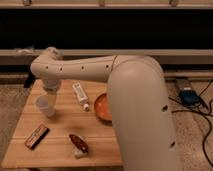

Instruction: Place the pepper in the ceramic bowl

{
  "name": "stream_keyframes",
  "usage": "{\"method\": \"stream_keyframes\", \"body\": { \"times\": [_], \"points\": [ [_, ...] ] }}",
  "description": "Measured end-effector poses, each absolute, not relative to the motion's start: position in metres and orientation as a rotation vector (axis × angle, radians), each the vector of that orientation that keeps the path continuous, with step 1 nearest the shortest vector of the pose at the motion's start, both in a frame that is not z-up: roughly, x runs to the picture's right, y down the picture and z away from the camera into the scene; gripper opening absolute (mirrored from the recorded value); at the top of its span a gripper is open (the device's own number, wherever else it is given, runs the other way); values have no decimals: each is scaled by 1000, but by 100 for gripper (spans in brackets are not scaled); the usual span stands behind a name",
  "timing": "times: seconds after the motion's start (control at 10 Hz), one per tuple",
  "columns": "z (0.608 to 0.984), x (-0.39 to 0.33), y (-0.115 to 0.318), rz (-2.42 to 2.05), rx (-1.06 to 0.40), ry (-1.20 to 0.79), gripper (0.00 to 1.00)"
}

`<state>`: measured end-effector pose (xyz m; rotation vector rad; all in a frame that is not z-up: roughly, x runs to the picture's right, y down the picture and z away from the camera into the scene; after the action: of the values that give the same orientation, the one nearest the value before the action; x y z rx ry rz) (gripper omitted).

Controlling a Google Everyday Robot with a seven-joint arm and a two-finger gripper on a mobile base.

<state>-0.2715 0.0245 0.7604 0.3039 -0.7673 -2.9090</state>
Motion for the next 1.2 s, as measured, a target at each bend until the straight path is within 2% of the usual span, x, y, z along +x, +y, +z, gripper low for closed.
{"method": "stream_keyframes", "body": {
  "times": [0.9,1.2],
  "points": [
    [761,-271,24,-2909,302,-766,72],
    [757,-264,35,-2887,221,-765,72]
  ]
}}
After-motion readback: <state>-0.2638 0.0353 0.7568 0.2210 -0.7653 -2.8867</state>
